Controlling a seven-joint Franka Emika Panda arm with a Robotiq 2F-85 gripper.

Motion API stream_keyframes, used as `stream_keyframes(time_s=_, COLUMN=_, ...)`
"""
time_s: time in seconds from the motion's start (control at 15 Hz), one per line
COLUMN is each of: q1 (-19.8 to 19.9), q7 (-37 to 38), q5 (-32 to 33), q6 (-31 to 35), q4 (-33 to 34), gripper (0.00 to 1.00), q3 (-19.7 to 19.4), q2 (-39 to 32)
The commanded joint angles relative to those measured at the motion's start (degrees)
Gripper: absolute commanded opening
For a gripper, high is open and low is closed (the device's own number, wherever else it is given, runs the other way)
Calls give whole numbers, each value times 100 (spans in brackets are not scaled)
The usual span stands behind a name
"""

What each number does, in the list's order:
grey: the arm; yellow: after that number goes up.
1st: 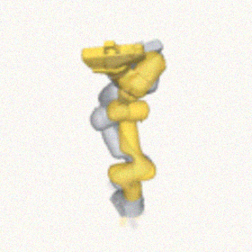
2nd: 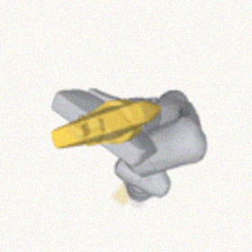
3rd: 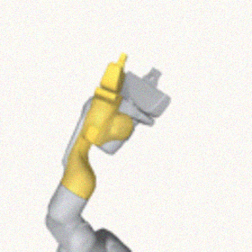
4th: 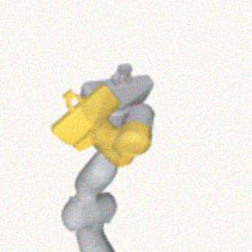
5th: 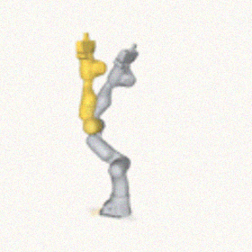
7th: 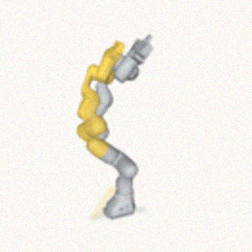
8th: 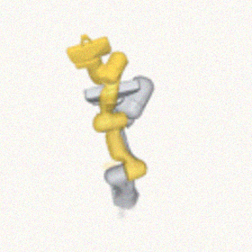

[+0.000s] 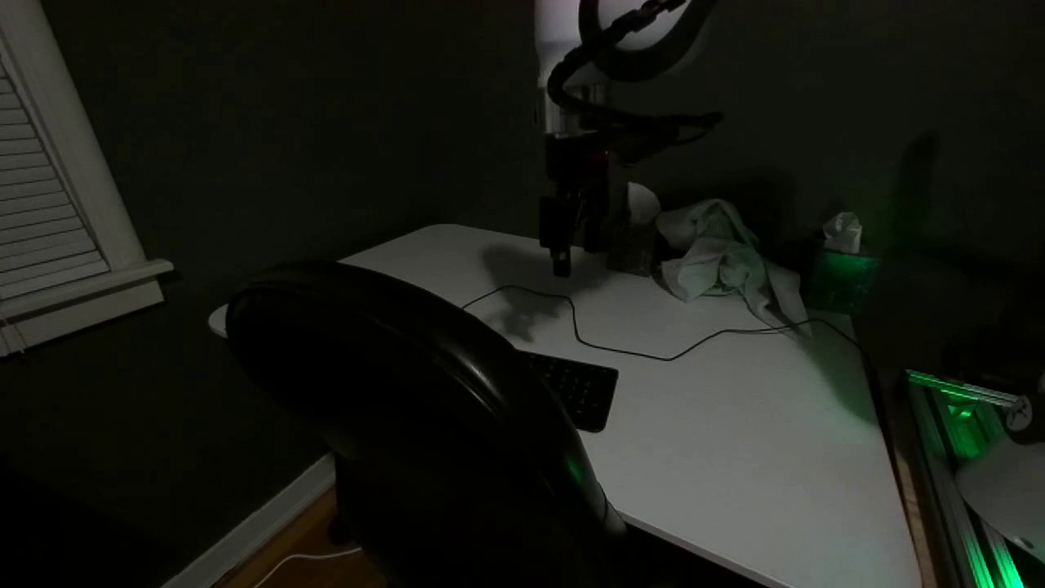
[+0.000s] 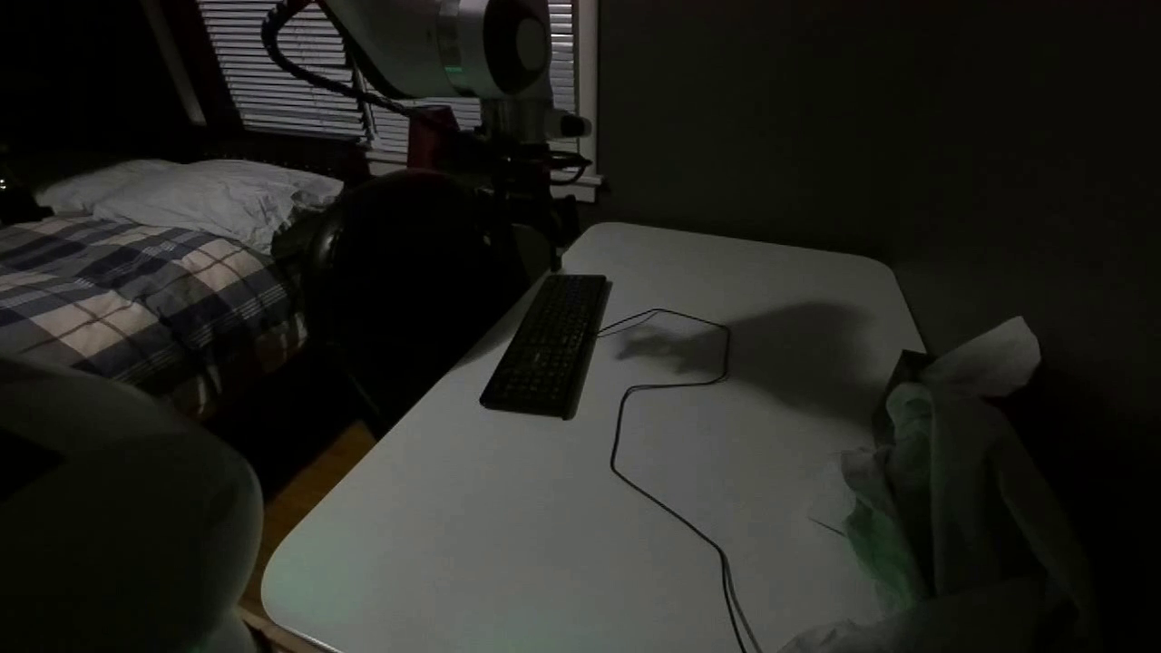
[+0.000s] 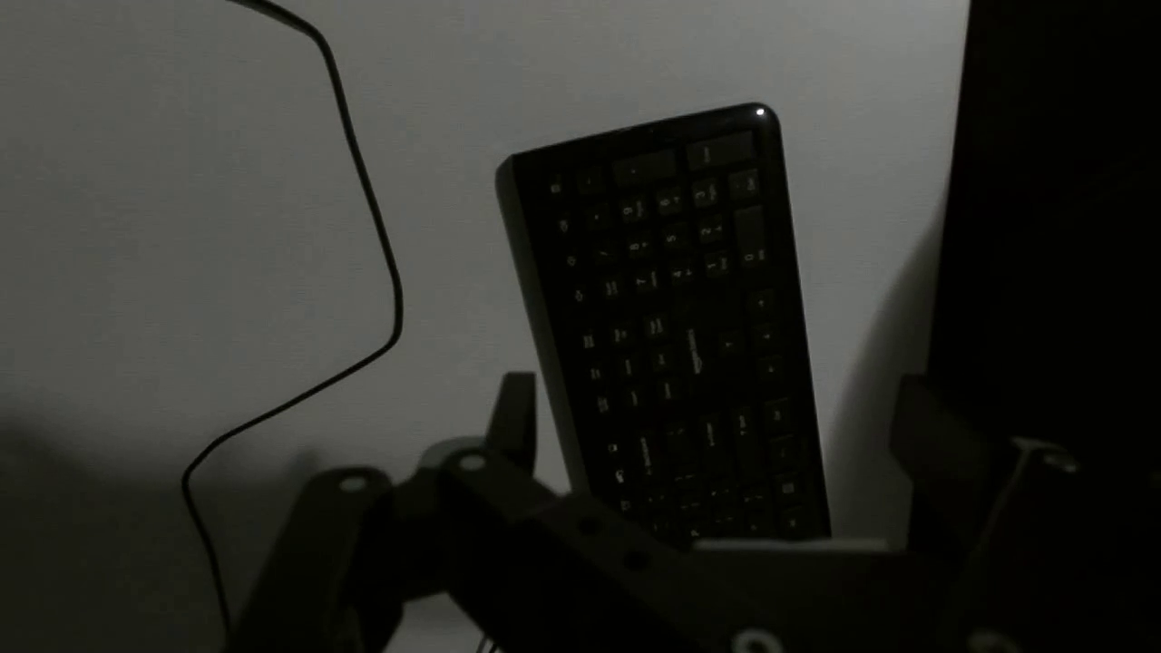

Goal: Press a key on the keyboard.

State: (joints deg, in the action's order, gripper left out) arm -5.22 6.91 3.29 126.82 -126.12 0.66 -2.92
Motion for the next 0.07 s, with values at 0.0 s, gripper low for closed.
stream_keyframes(time_s=0.0, q1=77, q7=0, q5=1, q6=-17, q4=10, gripper=100, q3=79, q2=1)
